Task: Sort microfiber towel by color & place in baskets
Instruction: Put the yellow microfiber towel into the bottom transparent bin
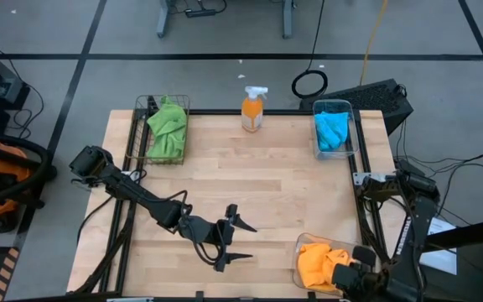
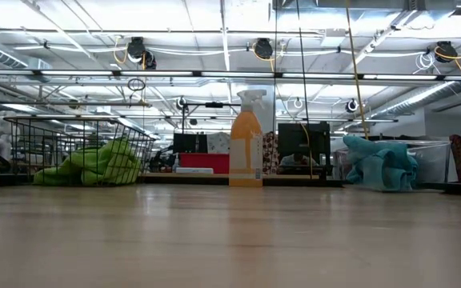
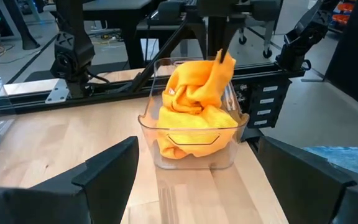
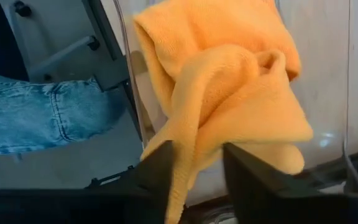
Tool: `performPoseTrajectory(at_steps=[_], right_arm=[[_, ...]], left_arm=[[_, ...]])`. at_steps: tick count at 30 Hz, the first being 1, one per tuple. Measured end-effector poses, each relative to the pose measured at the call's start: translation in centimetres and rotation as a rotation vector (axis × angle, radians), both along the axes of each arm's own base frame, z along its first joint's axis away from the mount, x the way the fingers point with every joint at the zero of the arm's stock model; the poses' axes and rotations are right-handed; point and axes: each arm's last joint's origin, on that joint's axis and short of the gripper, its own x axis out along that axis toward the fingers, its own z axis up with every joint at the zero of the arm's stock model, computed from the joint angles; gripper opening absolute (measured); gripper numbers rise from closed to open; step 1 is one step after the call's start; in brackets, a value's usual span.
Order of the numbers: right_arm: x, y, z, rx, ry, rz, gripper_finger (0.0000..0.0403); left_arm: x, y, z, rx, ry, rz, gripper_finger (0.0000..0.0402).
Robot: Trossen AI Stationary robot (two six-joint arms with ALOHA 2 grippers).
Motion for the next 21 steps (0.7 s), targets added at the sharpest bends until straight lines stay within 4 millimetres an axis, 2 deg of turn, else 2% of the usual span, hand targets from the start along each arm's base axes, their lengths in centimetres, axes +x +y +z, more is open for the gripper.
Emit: performPoseTrajectory(at_steps=[5, 9, 16, 21], right_arm=[[-0.8, 0.2, -0.8, -0.014, 0.010, -0.057, 0.0015], [-1.0, 0.2, -2.3, -0.035, -0.029, -0.092, 0.0014], [-1.1, -0.4, -6.9, -0.039, 0.008, -0.106, 0.0003], [-1.5, -1.3, -8.7, -0.085, 0.029, -0.137, 0.0001]], left_arm=[[0.0, 0.0, 0.0, -0.002, 0.000, 0.000, 0.0336], [0.0, 0.0, 0.0, -0.013, 0.004, 0.002, 0.0336], [-0.1, -0.1, 0.0, -0.021, 0.006, 0.003, 0.0336], [-0.1, -0.1, 0.0, 0.005, 0.000, -0.004, 0.0336]])
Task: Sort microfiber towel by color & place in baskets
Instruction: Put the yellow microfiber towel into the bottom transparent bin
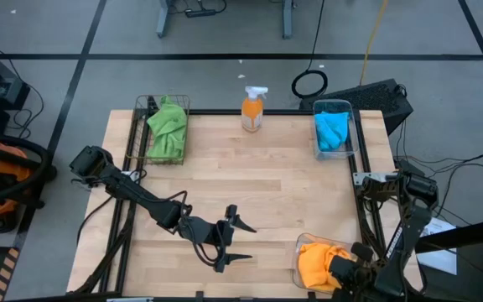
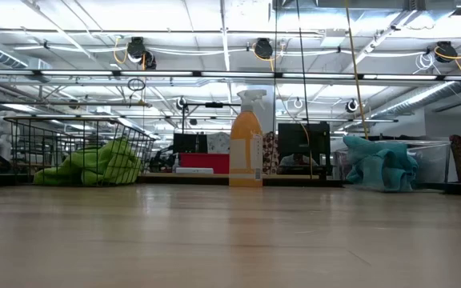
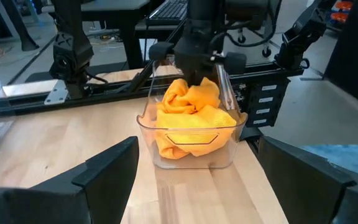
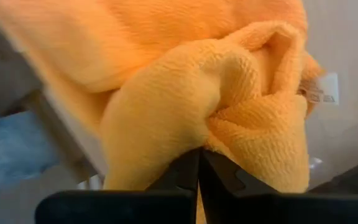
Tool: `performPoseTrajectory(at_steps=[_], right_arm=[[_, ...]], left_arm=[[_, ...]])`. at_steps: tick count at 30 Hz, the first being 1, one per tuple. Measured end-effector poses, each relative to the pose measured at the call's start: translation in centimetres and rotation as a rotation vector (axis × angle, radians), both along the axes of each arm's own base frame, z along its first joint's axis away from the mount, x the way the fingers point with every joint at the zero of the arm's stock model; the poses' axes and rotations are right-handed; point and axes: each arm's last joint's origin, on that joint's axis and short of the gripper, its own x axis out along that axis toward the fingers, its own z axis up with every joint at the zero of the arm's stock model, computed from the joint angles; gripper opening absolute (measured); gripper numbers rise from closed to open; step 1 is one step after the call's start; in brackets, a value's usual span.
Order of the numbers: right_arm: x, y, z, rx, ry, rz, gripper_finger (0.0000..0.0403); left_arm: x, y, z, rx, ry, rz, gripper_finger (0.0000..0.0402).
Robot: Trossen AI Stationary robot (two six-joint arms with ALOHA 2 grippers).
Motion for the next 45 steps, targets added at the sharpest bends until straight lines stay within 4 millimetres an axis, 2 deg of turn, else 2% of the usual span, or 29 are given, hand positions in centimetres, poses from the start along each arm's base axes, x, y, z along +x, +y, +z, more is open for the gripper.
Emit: performPoseTrajectory(at_steps=[8, 12, 17, 20, 23, 27, 30, 33, 35, 37, 45], right_arm=[[-0.2, -1.1, -3.2, 0.027, 0.037, -0.017, 0.0001], [-0.1, -1.0, -3.0, 0.028, 0.040, -0.012, 0.0000], [0.1, -0.5, 0.1, 0.008, -0.001, -0.002, 0.0000], [0.4, -0.9, 2.5, -0.086, -0.124, 0.023, 0.0000], [1.1, -2.0, 4.3, -0.261, -0.237, 0.084, 0.0000], [2.4, -4.0, 6.0, -0.404, -0.300, 0.171, 0.0000], [3.1, -5.5, 7.7, -0.390, -0.316, 0.204, 0.0000], [3.3, -6.2, 8.5, -0.279, -0.286, 0.211, 0.0000], [3.1, -6.1, 8.1, -0.175, -0.240, 0.201, 0.0000], [2.5, -5.7, 6.8, -0.097, -0.175, 0.180, 0.0000], [-0.3, -4.9, -0.8, 0.156, 0.080, 0.084, 0.0000]], left_arm=[[0.0, 0.3, -0.2, 0.045, 0.013, 0.006, 0.0336], [-0.1, 0.1, -0.3, 0.058, 0.004, -0.001, 0.0324], [-0.7, 1.0, -1.1, 0.067, -0.056, -0.049, 0.0284], [-1.3, 2.4, -1.1, 0.057, -0.065, -0.034, 0.0249], [-2.2, 3.7, -1.1, 0.047, -0.076, -0.011, 0.0209], [-3.9, 5.0, 0.5, 0.027, -0.138, 0.004, 0.0155], [-5.3, 5.8, 1.5, 0.021, -0.153, 0.009, 0.0121], [-6.6, 6.6, 2.4, 0.012, -0.191, 0.014, 0.0093], [-7.3, 6.9, 2.6, 0.000, -0.202, 0.016, 0.0078], [-7.7, 7.0, 2.3, 0.002, -0.197, 0.016, 0.0066], [-7.9, 7.2, 1.2, -0.011, -0.164, 0.026, 0.0045]])
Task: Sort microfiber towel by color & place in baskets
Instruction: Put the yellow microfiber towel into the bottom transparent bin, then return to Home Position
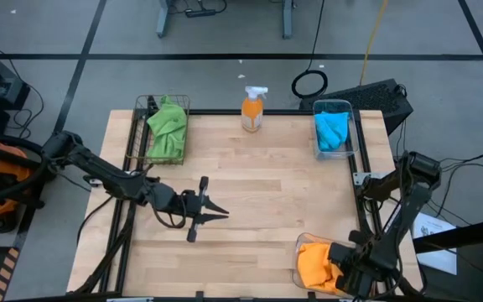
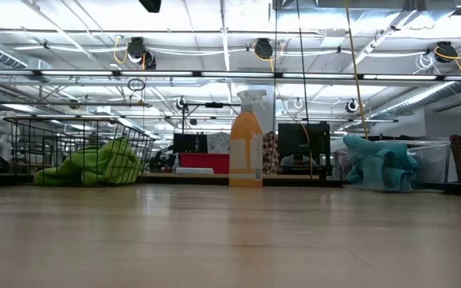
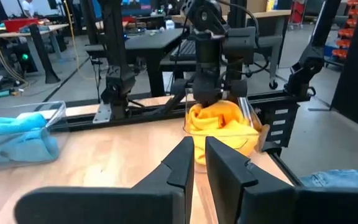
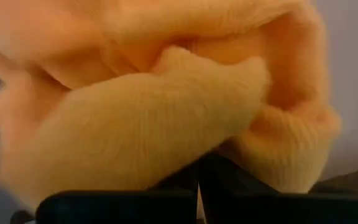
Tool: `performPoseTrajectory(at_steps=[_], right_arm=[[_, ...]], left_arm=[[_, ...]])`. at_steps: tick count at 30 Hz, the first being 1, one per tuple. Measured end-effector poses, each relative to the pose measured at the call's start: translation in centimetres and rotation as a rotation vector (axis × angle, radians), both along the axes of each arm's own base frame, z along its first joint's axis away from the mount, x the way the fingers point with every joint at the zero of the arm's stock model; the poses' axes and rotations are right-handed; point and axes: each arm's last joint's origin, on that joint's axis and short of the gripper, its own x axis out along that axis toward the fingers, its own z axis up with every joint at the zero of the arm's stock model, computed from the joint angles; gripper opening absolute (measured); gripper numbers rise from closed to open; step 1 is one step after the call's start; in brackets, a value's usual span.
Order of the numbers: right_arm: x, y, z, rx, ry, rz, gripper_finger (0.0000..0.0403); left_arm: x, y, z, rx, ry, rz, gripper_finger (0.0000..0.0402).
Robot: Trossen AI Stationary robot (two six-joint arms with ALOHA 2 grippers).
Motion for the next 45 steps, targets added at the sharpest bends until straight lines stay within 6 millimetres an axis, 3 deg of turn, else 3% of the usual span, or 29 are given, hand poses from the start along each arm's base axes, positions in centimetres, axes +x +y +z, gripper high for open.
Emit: performPoseTrajectory(at_steps=[4, 9, 19, 26, 36, 40, 45], right_arm=[[-0.3, -0.3, -1.4, 0.016, 0.013, -0.048, 0.0001], [-0.2, 0.0, -0.8, 0.032, 0.004, -0.061, 0.0039], [-1.3, 1.9, 5.2, -0.005, -0.001, 0.012, 0.0193], [-1.4, 2.5, 10.1, -0.086, -0.264, 0.087, 0.0234], [-1.2, -0.2, 11.7, -0.467, -0.523, 0.274, 0.0183], [-1.1, -1.6, 13.0, -0.557, -0.738, 0.336, 0.0119], [0.3, -3.7, 12.5, -0.603, -0.914, 0.371, 0.0018]], left_arm=[[0.0, 0.0, 0.1, -0.005, -0.008, 0.003, 0.0045], [0.0, 0.0, 0.0, -0.027, 0.002, 0.003, 0.0045], [-0.1, -0.3, -0.1, -0.024, 0.011, -0.007, 0.0045], [-0.1, -0.3, 0.0, -0.025, 0.011, -0.007, 0.0045], [-0.1, -0.3, 0.0, -0.029, 0.008, -0.008, 0.0045], [-0.1, -0.1, 0.0, -0.026, 0.006, 0.015, 0.0045], [0.2, 0.6, 0.0, -0.026, 0.006, 0.050, 0.0045]])
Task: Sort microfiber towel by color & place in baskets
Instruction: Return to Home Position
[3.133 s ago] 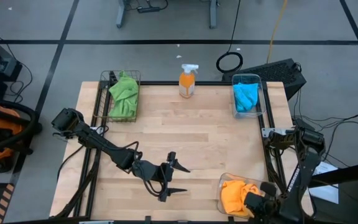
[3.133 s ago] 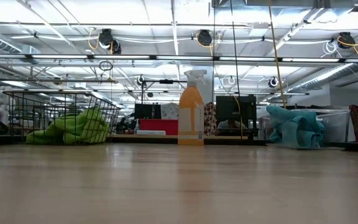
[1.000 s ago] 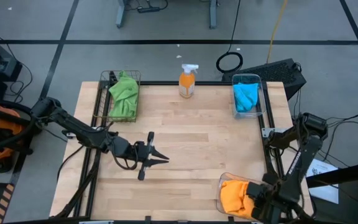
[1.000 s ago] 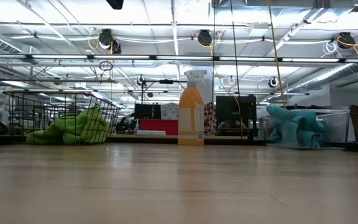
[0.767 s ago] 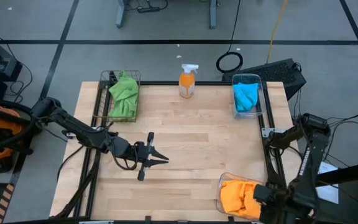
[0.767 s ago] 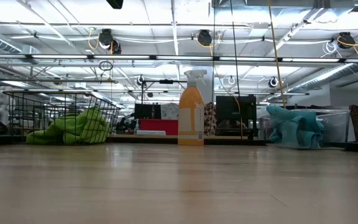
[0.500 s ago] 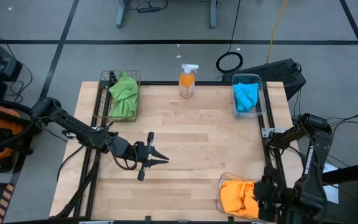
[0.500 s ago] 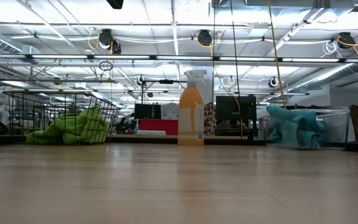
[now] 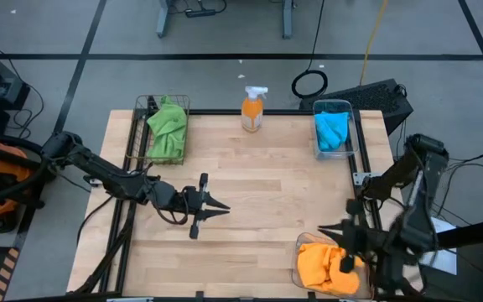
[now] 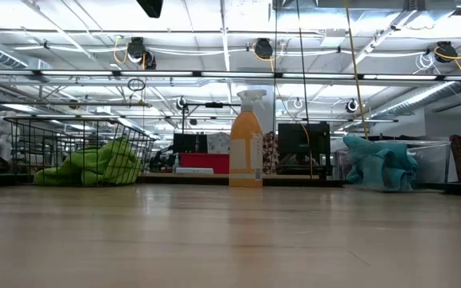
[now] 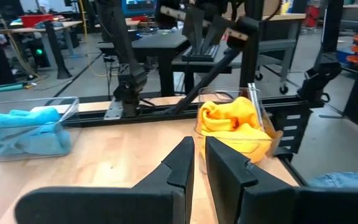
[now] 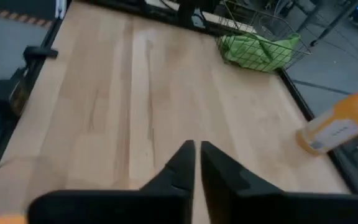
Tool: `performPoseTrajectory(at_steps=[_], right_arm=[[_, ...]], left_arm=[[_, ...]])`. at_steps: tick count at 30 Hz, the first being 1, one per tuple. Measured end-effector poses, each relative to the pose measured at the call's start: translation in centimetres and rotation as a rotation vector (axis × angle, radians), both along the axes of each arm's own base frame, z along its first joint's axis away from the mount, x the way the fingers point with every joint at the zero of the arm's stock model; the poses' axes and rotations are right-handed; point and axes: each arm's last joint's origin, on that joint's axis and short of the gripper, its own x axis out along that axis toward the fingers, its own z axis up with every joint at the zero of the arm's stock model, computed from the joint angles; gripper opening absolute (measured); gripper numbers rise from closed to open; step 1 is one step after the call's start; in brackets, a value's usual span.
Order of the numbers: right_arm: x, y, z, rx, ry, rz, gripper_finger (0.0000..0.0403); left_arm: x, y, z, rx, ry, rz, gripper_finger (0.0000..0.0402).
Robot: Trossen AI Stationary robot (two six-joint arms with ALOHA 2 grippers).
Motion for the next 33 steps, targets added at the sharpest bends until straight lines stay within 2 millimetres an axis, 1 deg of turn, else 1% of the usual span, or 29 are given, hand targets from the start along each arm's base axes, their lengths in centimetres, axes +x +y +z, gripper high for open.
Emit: performPoseTrajectory(at_steps=[1, 3, 5, 8, 10, 14, 17, 19, 21, 25, 33], right_arm=[[0.5, -0.5, -0.5, 0.009, -0.011, 0.002, 0.0010], [1.5, -1.7, -2.3, 0.027, 0.005, 0.021, 0.0010], [2.2, -3.3, -4.3, 0.055, 0.052, 0.058, 0.0010], [2.8, -5.9, -6.2, 0.114, 0.056, 0.109, 0.0002], [2.9, -7.6, -6.8, 0.150, 0.026, 0.149, 0.0003], [2.7, -10.8, -7.0, 0.164, -0.086, 0.223, 0.0001], [2.4, -13.0, -6.9, 0.162, -0.173, 0.265, 0.0001], [2.2, -14.2, -6.8, 0.161, -0.218, 0.286, 0.0001], [2.1, -15.2, -6.8, 0.158, -0.241, 0.302, 0.0001], [1.9, -16.4, -7.3, 0.139, -0.241, 0.323, 0.0001], [2.1, -17.7, -9.8, 0.150, -0.270, 0.344, 0.0000]], left_arm=[[0.1, 0.2, 0.0, 0.000, 0.000, 0.006, 0.0045], [0.2, 0.5, 0.0, 0.000, 0.001, 0.019, 0.0045], [0.3, 0.8, 0.0, 0.003, 0.000, 0.033, 0.0045], [0.5, 1.3, 0.0, 0.004, 0.002, 0.052, 0.0045], [0.6, 1.7, -0.1, 0.006, 0.007, 0.065, 0.0045], [0.8, 2.3, -0.1, 0.031, 0.005, 0.068, 0.0045], [0.7, 2.5, 0.2, 0.050, -0.084, 0.017, 0.0045], [0.6, 2.8, -0.1, 0.065, -0.119, 0.002, 0.0045], [0.5, 3.5, -0.5, 0.068, -0.129, 0.025, 0.0045], [0.6, 5.0, -1.6, 0.061, -0.083, 0.079, 0.0045], [0.0, 6.8, -3.6, 0.055, -0.065, 0.110, 0.0045]])
